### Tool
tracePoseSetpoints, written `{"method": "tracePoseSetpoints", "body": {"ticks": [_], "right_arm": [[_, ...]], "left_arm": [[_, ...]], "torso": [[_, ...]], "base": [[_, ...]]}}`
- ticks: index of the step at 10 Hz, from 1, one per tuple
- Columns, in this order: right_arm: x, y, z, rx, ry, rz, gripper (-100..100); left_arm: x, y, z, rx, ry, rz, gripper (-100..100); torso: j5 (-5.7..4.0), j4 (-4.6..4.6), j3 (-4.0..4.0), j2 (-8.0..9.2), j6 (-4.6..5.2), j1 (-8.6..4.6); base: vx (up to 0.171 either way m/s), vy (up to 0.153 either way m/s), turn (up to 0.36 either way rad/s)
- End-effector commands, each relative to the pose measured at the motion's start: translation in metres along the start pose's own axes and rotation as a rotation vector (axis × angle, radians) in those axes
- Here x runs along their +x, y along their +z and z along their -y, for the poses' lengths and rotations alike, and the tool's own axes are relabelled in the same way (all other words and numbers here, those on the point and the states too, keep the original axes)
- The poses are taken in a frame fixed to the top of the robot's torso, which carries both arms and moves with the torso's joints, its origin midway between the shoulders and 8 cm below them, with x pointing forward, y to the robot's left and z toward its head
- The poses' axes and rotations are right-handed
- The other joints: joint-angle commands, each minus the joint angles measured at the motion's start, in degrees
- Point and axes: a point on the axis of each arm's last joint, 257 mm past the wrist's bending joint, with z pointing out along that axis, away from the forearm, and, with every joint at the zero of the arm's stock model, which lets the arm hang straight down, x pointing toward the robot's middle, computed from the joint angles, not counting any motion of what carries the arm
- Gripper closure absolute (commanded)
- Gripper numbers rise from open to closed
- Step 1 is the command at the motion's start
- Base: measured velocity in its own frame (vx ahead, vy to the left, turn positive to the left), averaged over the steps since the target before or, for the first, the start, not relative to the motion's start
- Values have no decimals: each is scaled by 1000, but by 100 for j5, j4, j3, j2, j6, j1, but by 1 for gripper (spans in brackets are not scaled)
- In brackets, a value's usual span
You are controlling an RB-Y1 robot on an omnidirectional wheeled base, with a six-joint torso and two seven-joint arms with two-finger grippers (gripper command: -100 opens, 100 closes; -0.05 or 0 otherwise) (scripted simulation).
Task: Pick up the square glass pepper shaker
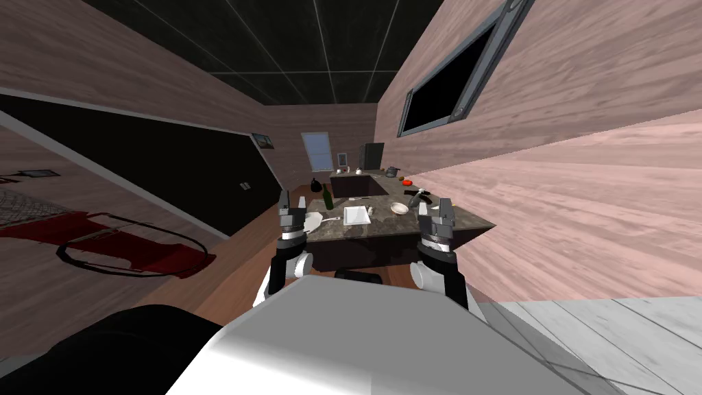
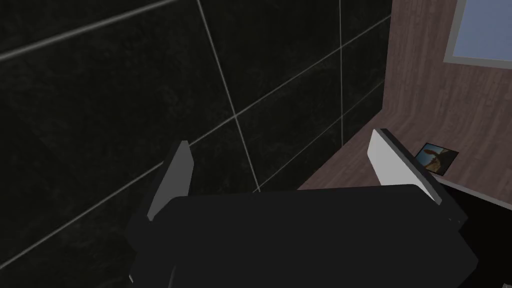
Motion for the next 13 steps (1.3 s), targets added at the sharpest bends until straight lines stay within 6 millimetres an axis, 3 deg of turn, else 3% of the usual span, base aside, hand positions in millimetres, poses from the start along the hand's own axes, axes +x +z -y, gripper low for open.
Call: {"method": "tracePoseSetpoints", "body": {"ticks": [1,7,10,12,13], "right_arm": [[-2,0,1,0,-26,-16,-100],[-26,0,10,9,-170,-35,-100],[-47,1,17,19,-282,-27,-100],[-47,1,17,19,-282,-27,-100],[-61,2,21,27,-347,-17,-100]], "left_arm": [[0,0,0,0,0,0,0],[0,0,0,0,0,0,0],[0,0,0,0,0,0,0],[0,0,0,0,0,0,0],[0,0,0,0,0,0,0]], "torso": [[0,0,0,0,0,0],[-1,4,11,20,4,0],[0,4,10,16,2,1],[-1,3,8,12,1,0],[0,3,6,9,0,2]], "base": [[-8,-4,-270],[-33,1,-408],[-34,-3,-369],[-16,-6,-337],[-4,-13,-376]]}}
